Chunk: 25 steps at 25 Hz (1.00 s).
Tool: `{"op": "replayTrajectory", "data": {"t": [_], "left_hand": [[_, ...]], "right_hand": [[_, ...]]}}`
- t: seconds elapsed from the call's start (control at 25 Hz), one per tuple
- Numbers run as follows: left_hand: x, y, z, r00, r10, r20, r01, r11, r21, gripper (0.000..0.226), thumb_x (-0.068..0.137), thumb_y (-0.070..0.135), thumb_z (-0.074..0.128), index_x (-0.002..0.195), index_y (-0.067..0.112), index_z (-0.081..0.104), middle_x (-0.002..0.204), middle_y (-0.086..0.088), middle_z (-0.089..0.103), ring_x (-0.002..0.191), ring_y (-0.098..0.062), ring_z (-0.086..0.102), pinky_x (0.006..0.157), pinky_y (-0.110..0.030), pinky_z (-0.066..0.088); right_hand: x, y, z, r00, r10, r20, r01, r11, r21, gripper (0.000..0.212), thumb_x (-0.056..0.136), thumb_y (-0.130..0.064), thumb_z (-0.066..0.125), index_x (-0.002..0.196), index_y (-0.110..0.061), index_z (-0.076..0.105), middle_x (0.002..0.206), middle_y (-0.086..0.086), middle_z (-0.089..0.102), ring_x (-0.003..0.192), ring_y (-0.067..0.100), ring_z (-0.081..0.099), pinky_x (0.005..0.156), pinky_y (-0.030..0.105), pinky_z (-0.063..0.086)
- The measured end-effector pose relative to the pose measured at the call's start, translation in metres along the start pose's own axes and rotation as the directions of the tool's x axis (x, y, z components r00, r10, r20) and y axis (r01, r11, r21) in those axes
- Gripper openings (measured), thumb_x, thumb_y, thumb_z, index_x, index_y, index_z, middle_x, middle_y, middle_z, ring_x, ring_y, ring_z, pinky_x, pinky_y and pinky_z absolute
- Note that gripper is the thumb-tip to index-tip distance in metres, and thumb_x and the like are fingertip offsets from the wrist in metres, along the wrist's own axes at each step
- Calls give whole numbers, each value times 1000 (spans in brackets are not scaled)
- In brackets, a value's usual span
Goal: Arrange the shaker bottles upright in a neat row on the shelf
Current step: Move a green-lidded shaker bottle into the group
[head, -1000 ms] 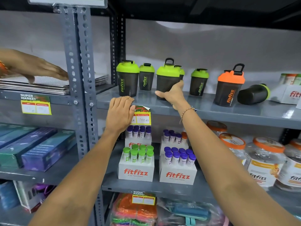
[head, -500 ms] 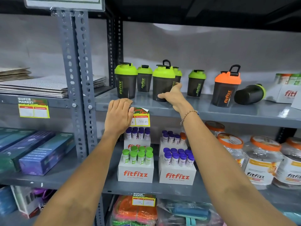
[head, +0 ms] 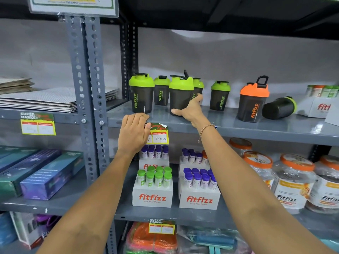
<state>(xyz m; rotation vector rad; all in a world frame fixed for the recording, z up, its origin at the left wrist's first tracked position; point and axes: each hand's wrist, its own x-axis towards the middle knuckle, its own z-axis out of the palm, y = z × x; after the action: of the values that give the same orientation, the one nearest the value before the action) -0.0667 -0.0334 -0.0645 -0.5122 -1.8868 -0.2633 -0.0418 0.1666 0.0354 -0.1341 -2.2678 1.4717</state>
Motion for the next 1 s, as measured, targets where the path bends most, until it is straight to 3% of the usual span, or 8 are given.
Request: {"op": "replayTrajectory", "data": {"t": [0.12, 0.24, 0.4, 0.56, 0.68, 0.76, 0.88, 1.0], "left_hand": [[1, 0, -1, 1000, 2, 17, -2, 1000, -12, 39, 99, 30, 30, 108, 6, 59, 107, -9, 64, 98, -28, 56, 89, -37, 35], [0, 0, -2, 1000, 5, 24, -5, 1000, -12, 41, 99, 31, 28, 108, 6, 59, 107, -9, 63, 97, -28, 56, 89, -36, 35], [0, 0, -2, 1000, 3, 19, -3, 1000, -6, 40, 99, 30, 29, 107, 6, 59, 106, -9, 63, 97, -28, 56, 89, -37, 35], [0, -1, -2, 1000, -2, 13, 3, 1000, -11, 40, 100, 31, 28, 107, 6, 59, 107, -9, 63, 97, -28, 56, 88, -37, 36], [0, 0, -3, 1000, -4, 16, 4, 1000, -11, 40, 99, 32, 29, 107, 6, 59, 107, -9, 63, 96, -27, 56, 88, -37, 36], [0, 0, -3, 1000, -2, 15, 2, 1000, -9, 40, 99, 31, 29, 107, 6, 59, 107, -9, 63, 96, -27, 56, 88, -37, 36], [0, 0, -3, 1000, 0, 15, 0, 1000, -10, 39, 99, 31, 30, 107, 6, 59, 107, -10, 63, 96, -28, 57, 88, -37, 36], [0, 0, -3, 1000, -4, 15, 4, 1000, -7, 40, 99, 32, 29, 107, 6, 59, 107, -9, 63, 96, -28, 56, 88, -37, 36]], "right_hand": [[1, -2, -8, 995, 46, 86, -52, 996, 69, 116, 78, -12, 77, 148, -6, -16, 158, 13, 15, 144, 27, 24, 111, 36, 29], [5, 0, -10, 991, 54, 120, -64, 995, 82, 109, 77, 1, 74, 148, -9, -9, 152, 15, 30, 135, 27, 37, 106, 35, 38], [2, -2, -1, 998, 13, 59, -11, 1000, -26, 120, 67, -15, 86, 148, -8, -2, 156, 12, 17, 141, 27, 26, 116, 41, 29], [8, 2, -9, 991, 38, 131, -42, 999, 28, 111, 77, 1, 74, 149, -7, -11, 151, 15, 27, 132, 27, 40, 103, 33, 39], [3, 0, -1, 997, 7, 75, -5, 999, -32, 123, 67, -13, 86, 147, -8, -8, 156, 14, 17, 144, 29, 22, 116, 42, 28], [1, -2, 0, 996, 4, 94, 2, 998, -57, 130, 65, -17, 87, 148, -8, -12, 159, 13, 9, 146, 28, 15, 118, 41, 23], [3, 1, -6, 988, 29, 152, -24, 999, -33, 122, 76, -4, 77, 147, -5, -22, 158, 16, 16, 143, 27, 24, 108, 30, 29], [2, -1, 0, 995, 9, 96, -3, 998, -56, 130, 68, -11, 85, 148, -9, -17, 157, 17, 19, 145, 29, 23, 117, 40, 26]]}}
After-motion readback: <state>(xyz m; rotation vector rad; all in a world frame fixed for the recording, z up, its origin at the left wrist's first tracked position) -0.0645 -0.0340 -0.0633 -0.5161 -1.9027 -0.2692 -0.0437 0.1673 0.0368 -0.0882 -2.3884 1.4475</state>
